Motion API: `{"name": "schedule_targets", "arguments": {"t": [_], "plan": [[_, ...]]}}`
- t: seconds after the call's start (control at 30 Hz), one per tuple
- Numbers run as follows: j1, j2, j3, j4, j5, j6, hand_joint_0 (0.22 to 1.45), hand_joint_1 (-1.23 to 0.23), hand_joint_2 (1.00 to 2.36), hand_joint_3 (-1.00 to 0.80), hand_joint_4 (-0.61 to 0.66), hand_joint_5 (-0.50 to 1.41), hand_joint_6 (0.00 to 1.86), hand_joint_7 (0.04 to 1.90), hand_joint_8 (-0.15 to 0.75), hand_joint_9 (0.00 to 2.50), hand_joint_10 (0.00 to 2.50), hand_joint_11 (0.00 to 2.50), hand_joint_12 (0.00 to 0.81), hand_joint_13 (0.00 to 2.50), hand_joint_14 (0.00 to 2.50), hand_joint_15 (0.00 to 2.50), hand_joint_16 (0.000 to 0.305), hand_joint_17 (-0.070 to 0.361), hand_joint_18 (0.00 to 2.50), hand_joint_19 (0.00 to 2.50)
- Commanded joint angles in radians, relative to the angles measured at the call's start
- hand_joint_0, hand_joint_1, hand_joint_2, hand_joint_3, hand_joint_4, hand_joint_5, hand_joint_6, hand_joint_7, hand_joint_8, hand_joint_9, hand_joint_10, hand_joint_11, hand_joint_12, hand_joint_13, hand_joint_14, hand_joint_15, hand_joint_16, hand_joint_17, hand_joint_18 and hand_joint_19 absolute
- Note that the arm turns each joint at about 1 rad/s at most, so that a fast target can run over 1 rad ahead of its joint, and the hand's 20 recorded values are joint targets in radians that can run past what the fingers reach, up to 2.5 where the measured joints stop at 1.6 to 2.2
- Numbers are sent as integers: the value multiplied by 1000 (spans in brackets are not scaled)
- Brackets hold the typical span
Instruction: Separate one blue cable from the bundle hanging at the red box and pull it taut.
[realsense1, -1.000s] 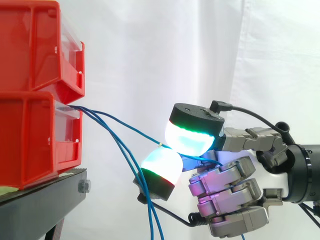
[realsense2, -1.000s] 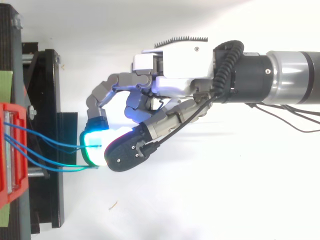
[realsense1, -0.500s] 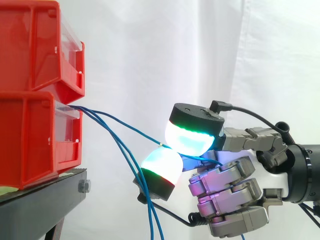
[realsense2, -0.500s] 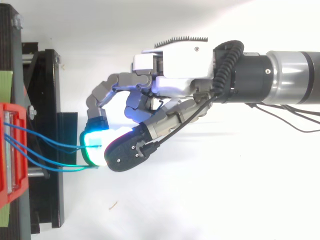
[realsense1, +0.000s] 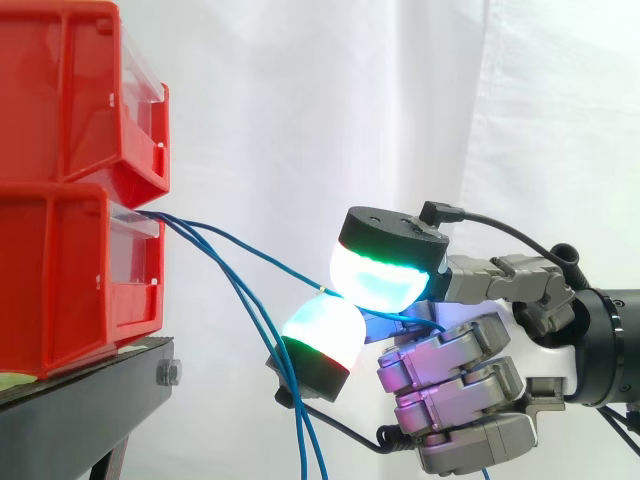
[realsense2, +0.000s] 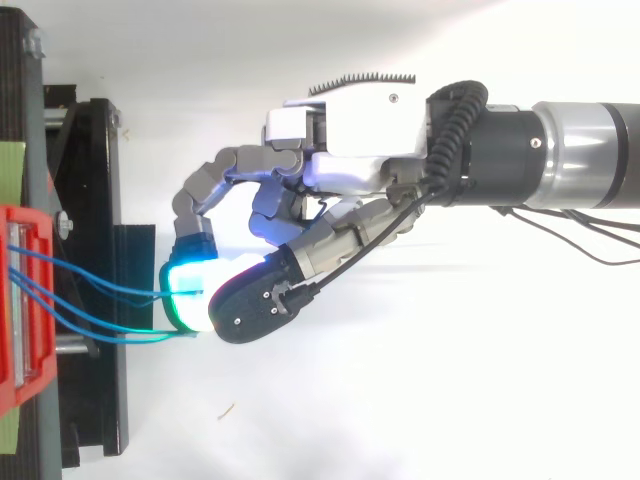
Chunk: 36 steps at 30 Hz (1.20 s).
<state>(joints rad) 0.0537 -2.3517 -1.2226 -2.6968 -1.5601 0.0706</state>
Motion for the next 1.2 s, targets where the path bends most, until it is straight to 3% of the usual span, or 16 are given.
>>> {"name": "schedule_targets", "arguments": {"t": [0.0,1.17], "plan": [[0,0,0,0,0,0,642,-801,1017,-92,35,-163,873,997,353,1131,1625,1213,403,1150,1742,1191,43,96,1547,1769],[0,0,0,-2,0,0,644,-801,1017,-92,31,-164,873,997,344,1129,1612,1216,410,1154,1720,1195,43,97,1545,1753]]}}
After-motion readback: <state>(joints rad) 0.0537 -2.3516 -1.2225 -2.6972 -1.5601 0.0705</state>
